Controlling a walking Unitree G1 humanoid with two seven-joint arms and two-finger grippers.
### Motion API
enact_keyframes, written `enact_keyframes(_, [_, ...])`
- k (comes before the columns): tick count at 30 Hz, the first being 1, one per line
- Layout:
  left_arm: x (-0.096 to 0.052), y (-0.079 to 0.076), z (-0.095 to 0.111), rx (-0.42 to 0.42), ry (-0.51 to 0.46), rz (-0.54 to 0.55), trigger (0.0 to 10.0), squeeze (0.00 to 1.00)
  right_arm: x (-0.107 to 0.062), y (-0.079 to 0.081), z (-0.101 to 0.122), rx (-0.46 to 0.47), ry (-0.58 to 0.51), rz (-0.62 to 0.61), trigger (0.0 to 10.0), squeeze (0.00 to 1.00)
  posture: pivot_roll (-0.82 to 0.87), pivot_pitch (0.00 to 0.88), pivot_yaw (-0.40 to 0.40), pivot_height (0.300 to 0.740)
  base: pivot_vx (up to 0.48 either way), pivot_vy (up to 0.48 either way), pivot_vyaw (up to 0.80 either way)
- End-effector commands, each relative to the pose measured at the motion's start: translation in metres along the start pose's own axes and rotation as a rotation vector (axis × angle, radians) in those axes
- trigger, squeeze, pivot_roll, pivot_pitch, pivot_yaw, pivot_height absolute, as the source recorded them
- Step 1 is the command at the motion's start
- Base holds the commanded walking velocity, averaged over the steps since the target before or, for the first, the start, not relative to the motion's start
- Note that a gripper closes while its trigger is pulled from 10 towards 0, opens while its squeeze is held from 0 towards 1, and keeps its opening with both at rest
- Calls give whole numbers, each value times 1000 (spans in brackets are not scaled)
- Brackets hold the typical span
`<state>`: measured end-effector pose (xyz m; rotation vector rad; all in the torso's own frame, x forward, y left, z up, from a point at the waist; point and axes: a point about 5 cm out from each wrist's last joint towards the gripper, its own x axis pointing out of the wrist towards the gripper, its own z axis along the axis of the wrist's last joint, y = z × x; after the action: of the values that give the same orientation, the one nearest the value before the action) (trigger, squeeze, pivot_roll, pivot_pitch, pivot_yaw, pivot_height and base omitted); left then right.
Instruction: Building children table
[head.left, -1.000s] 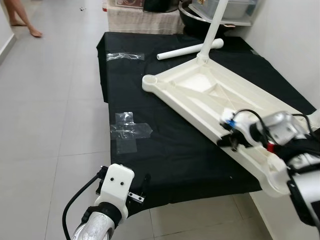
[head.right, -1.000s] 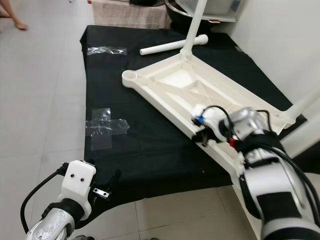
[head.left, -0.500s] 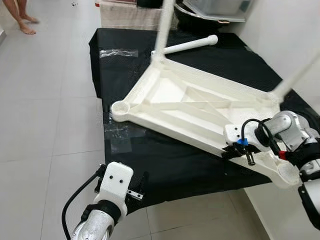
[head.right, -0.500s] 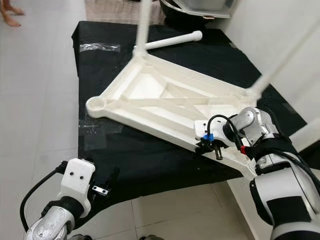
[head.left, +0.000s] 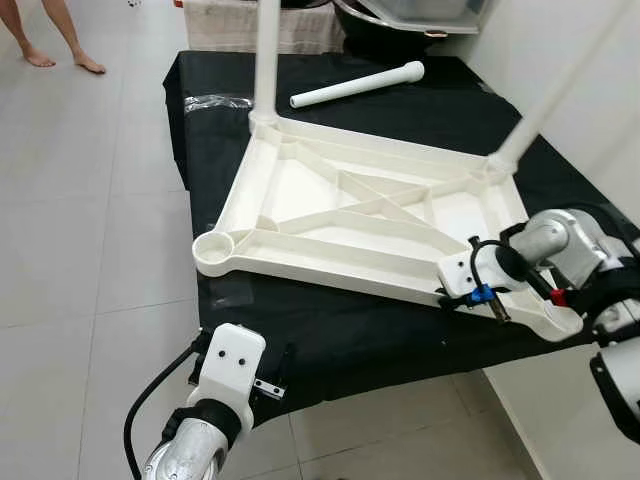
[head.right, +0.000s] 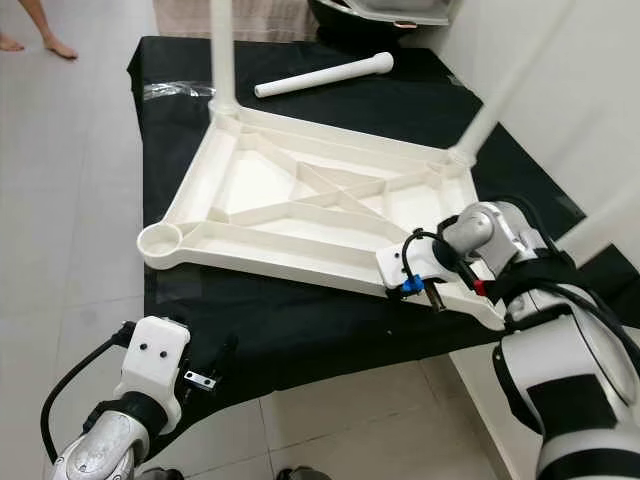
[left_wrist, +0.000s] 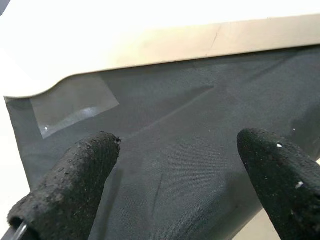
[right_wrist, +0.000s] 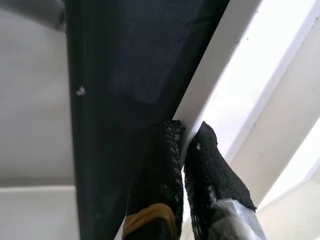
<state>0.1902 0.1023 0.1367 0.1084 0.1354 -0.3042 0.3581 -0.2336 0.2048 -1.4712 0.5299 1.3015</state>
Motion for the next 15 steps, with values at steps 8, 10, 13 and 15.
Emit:
enact_keyframes(8, [1,-3,-4,-7,5,-9,10000,0,0,-26,17,-228,120,-100,4314,0,66,149,-166,740,0,0,0])
enact_keyframes(10, [1,-3,-4,-6,6,-9,10000,0,1,-25,16,-203,111,-91,10000,0,66,149,-166,740,0,0,0])
enact_keyframes(13, [0,-3,-4,-7,5,-8,10000,0,2,-24,14,-147,105,-86,10000,8,67,147,-166,740,0,0,0])
enact_keyframes(15, [1,-3,-3,-9,4,-8,10000,0,2,-25,14,-126,90,-93,10000,765,67,146,-165,740,0,0,0])
